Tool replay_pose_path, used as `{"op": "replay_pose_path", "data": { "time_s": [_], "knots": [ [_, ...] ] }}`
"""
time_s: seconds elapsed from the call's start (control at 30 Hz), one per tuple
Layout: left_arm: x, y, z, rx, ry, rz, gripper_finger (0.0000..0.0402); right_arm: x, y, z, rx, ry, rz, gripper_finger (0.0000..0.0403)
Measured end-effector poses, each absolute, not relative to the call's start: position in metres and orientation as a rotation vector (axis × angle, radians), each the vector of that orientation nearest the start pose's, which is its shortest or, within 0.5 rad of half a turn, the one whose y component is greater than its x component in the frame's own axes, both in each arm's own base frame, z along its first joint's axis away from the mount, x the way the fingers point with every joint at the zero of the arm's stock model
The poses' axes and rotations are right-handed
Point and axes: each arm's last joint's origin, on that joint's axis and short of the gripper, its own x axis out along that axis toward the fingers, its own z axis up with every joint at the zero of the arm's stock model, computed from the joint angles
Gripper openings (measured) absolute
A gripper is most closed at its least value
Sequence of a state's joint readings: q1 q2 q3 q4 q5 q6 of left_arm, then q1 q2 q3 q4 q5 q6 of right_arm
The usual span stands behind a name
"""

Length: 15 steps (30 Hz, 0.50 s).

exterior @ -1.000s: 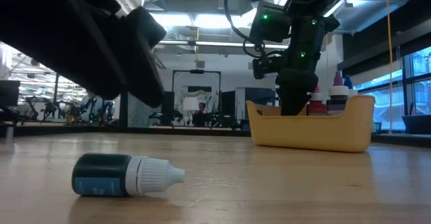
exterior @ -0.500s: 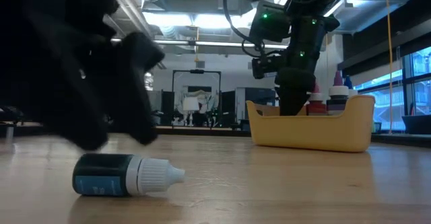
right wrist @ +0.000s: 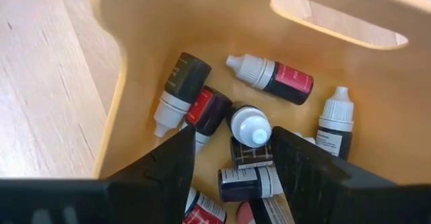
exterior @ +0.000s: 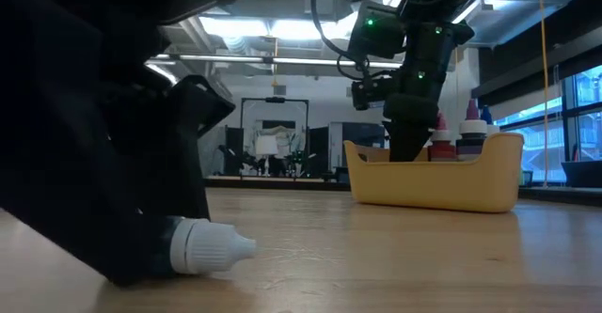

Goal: Pick & Place food coloring
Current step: Put the small black food coloring bottle in the yellow bin

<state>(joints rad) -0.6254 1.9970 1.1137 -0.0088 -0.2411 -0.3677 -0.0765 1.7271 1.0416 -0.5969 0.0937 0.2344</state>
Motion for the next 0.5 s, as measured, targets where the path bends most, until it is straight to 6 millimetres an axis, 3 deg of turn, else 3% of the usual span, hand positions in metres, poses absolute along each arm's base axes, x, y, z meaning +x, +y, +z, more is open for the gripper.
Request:
{"op": "replay_pose_path", "data": {
  "time_s": [0.27,0.4,0.5],
  "knots": [
    [0.323,-0.221,0.119,0.068,0.849,-0.19,0.0093,0.314,-0.026,0.164,0.192,1.265,-0.289,0.0196],
    [0.324,-0.211,0.125,0.058,0.878,-0.185,0.0064,0.312,-0.025,0.172,0.201,1.241,-0.277,0.0196],
    [0.325,-0.206,0.133,0.051,0.875,-0.175,0.0063,0.31,-0.024,0.183,0.21,1.202,-0.261,0.0196]
  ]
}}
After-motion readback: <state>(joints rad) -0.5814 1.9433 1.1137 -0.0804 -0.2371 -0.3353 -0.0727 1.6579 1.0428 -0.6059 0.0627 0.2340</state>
